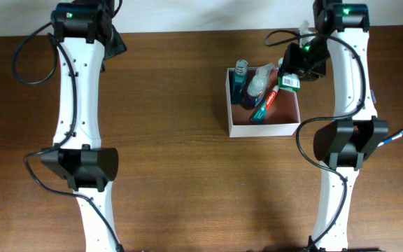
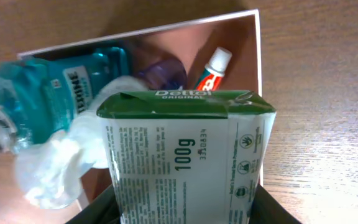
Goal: Pack container
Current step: 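Carry the soap bar left and lower it into the pink box, then open the right gripper and move it right toward the toothbrush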
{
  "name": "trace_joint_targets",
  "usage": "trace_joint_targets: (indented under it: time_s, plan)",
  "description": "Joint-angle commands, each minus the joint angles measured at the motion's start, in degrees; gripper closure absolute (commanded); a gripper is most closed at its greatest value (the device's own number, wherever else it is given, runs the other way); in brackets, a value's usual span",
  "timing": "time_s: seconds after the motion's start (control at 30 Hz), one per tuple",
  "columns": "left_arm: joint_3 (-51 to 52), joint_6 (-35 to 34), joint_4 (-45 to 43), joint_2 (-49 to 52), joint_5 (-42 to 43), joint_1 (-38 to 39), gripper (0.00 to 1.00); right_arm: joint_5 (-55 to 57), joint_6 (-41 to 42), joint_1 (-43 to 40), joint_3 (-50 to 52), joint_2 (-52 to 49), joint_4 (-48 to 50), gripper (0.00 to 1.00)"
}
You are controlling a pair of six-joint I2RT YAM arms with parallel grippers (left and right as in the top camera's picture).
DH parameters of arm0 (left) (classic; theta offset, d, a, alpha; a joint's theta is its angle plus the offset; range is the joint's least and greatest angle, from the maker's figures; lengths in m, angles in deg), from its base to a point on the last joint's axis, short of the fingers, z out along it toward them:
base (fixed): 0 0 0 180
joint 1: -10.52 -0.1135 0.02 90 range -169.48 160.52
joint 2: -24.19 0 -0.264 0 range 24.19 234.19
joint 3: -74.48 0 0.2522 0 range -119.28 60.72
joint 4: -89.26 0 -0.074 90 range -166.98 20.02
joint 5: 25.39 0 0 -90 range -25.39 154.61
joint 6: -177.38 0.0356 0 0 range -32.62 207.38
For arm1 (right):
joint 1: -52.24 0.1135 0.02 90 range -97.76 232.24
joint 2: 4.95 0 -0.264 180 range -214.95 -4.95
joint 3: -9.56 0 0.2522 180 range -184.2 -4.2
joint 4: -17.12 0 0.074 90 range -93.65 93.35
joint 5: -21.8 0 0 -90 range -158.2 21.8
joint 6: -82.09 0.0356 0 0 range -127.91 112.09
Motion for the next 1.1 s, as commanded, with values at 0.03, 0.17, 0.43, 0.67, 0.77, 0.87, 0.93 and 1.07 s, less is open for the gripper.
trace_joint_targets:
  time_s: [0.03, 0.17, 0.43, 0.67, 0.77, 0.87, 0.93, 1.07]
  plan:
    - [0.13, -0.72, 0.07, 0.61, -0.79, -0.09, 0.01, 0.31, -0.2, 0.31, 3.06, 0.5, 1.57, 0.55]
    - [0.13, -0.7, 0.09, 0.61, -0.79, -0.09, 0.01, 0.28, -0.17, 0.31, 6.1, 0.5, 3.52, 0.55]
    - [0.13, -0.7, 0.07, 0.61, -0.79, -0.09, 0.01, 0.31, -0.2, 0.35, 9.29, 0.5, 4.37, 0.55]
    - [0.13, -0.7, 0.07, 0.61, -0.79, -0.09, 0.01, 0.31, -0.17, 0.35, 9.53, 0.5, 4.98, 0.47]
    - [0.13, -0.72, 0.07, 0.61, -0.79, -0.09, 0.0, 0.31, -0.17, 0.35, 9.53, 0.5, 4.98, 0.47]
    - [0.13, -0.7, 0.07, 0.61, -0.79, -0.09, 0.01, 0.33, -0.17, 0.28, 9.53, 0.5, 5.22, 0.47]
    - [0.13, -0.7, 0.07, 0.61, -0.79, -0.09, 0.0, 0.28, -0.15, -0.04, 9.46, 0.5, 5.51, 0.47]
    - [0.13, -0.72, 0.09, 0.61, -0.79, -0.09, 0.01, 0.11, -0.02, -2.23, 7.91, 0.79, 5.01, 0.47]
